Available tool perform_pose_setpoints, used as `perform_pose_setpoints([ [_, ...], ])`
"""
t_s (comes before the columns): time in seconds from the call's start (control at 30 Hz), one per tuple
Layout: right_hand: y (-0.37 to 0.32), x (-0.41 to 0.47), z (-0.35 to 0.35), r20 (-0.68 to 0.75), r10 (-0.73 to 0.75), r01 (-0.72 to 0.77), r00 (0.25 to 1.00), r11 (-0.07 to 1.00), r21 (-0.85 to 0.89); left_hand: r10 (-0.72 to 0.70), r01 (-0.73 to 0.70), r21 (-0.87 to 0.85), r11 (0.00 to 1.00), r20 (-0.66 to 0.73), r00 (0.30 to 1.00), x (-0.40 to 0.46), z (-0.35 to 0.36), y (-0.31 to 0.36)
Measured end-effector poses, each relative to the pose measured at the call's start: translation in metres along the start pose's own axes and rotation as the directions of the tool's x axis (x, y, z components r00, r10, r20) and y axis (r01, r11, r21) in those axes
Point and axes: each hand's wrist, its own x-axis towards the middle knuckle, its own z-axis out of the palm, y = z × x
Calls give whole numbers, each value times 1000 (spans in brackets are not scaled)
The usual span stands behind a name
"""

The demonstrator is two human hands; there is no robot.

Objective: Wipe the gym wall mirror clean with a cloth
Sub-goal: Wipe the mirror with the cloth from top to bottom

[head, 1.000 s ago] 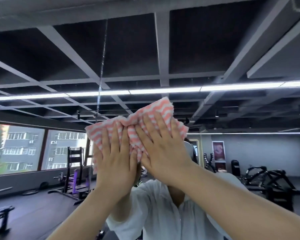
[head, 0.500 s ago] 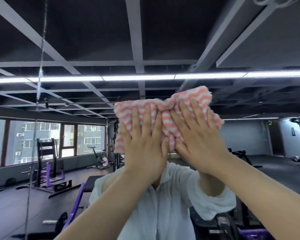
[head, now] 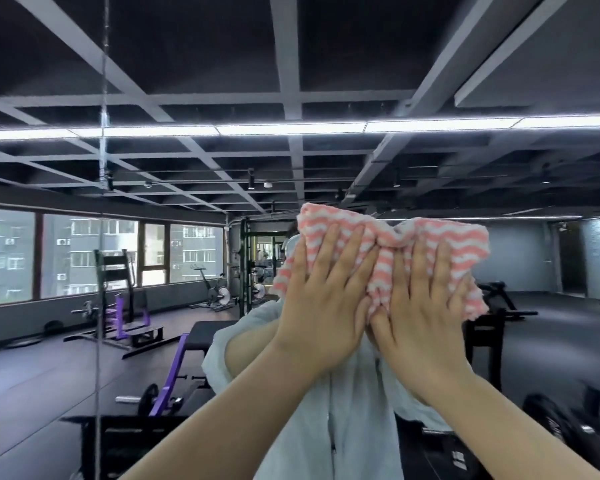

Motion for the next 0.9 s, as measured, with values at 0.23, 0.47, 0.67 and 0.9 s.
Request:
perform_pose_setpoints([
  [0.23,-99,3,10,11,-189,188,982,980,69,-164,158,96,983,60,985,-76,-22,-80],
  [0.47,-181,-17,21,21,-374,368,927,921,130,-364,352,127,927,89,927,-159,-36,-123],
  [0.67,-182,-35,22,67,-554,541,830,828,145,-504,505,29,863,132,854,-191,-38,-105],
  [0.9,-107,-41,14,106,-558,553,823,830,72,-472,477,17,879,185,862,-158,-18,-53],
])
